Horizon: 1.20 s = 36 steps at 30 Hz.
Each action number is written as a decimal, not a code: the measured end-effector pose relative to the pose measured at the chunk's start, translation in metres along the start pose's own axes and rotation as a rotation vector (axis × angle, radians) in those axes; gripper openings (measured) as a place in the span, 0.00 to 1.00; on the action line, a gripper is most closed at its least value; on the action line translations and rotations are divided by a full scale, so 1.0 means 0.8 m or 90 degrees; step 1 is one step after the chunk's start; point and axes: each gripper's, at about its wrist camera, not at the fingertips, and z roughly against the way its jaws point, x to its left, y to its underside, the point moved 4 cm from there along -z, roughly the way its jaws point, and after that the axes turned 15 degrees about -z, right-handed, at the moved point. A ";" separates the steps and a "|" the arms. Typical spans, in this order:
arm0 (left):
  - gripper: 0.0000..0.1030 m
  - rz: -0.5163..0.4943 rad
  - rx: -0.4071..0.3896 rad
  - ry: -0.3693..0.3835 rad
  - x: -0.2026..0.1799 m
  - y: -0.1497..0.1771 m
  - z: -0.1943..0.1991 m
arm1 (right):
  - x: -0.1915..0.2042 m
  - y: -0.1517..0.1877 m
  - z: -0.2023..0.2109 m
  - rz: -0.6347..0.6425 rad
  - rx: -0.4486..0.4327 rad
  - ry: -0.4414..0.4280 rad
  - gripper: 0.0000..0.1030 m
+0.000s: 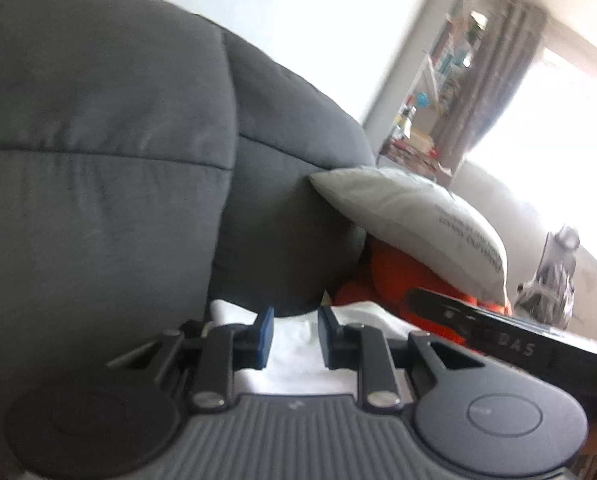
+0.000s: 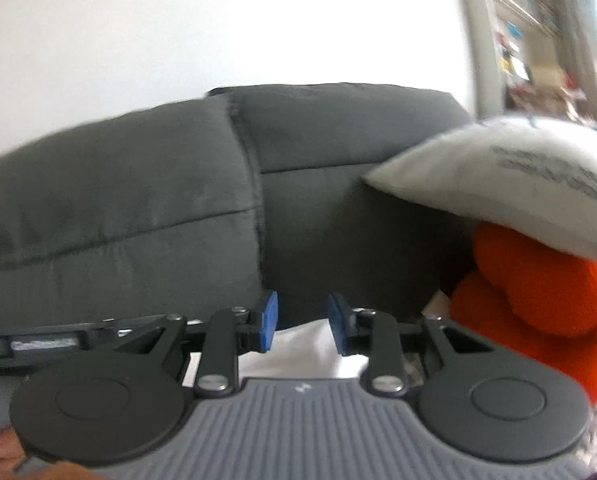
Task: Fold clothes
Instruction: 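Lower the white cloth onto the clothes stack and open both tools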
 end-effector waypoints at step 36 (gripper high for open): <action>0.27 -0.039 0.011 -0.066 0.010 0.027 -0.020 | -0.029 0.028 -0.002 0.011 -0.006 0.059 0.28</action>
